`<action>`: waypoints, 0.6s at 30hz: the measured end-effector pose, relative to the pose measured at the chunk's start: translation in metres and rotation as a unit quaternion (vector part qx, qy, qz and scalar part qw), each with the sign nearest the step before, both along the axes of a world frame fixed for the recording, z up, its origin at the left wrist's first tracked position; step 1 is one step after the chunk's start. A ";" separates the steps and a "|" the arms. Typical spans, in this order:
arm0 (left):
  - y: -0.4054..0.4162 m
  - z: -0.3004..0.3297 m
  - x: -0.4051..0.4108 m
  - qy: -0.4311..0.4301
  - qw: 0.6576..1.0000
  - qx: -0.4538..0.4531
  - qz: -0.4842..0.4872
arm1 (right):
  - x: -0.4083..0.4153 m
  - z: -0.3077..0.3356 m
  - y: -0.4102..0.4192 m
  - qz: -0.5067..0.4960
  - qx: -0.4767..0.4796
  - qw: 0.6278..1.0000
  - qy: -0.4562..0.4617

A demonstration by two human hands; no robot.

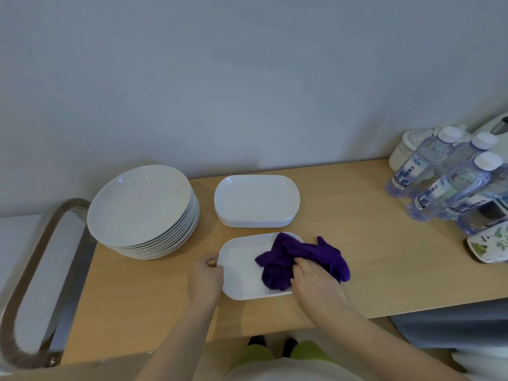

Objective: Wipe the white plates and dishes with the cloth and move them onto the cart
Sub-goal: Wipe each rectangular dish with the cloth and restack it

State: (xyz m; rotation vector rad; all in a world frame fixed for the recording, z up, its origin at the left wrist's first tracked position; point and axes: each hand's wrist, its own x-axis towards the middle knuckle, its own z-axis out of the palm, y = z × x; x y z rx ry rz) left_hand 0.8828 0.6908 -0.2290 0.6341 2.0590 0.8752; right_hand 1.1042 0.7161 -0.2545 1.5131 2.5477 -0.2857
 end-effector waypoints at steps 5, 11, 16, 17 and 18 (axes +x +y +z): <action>0.000 0.001 -0.003 -0.026 1.000 -0.001 -0.004 | -0.022 0.009 0.017 -0.035 0.015 0.999 0.022; 0.003 0.001 -0.011 -0.034 0.999 -0.005 -0.023 | -0.062 0.005 0.022 -0.025 -0.013 0.997 0.077; 0.004 0.003 -0.010 -0.002 0.998 0.010 -0.057 | -0.092 0.006 0.001 0.076 -0.016 0.989 0.125; 0.004 0.003 -0.009 0.010 0.998 0.010 -0.065 | -0.097 0.005 -0.004 0.091 -0.021 0.988 0.121; 0.005 0.004 -0.008 0.022 0.997 0.009 -0.069 | -0.100 0.003 -0.008 0.097 -0.019 0.988 0.117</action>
